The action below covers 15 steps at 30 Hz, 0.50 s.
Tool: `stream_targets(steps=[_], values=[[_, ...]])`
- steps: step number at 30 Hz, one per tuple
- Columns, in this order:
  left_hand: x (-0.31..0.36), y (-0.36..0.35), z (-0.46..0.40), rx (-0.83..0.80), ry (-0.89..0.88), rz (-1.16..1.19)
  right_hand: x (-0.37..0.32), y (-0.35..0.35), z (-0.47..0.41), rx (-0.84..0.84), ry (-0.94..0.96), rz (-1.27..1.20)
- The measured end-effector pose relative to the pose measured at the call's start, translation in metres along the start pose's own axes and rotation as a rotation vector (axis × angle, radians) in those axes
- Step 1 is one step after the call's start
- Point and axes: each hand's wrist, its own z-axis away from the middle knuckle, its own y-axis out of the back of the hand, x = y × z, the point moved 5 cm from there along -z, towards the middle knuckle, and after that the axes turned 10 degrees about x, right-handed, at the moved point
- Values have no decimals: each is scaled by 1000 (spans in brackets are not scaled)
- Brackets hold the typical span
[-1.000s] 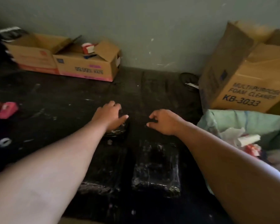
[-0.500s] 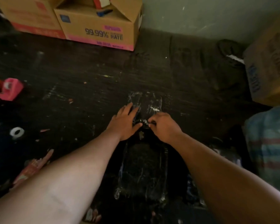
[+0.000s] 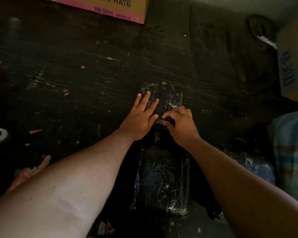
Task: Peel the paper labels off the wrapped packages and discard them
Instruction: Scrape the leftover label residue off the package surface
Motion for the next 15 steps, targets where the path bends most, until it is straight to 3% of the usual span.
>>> stream_targets(steps=[15], values=[[-1, 0, 1, 3, 0, 8, -1, -5, -1, 12, 30, 32]])
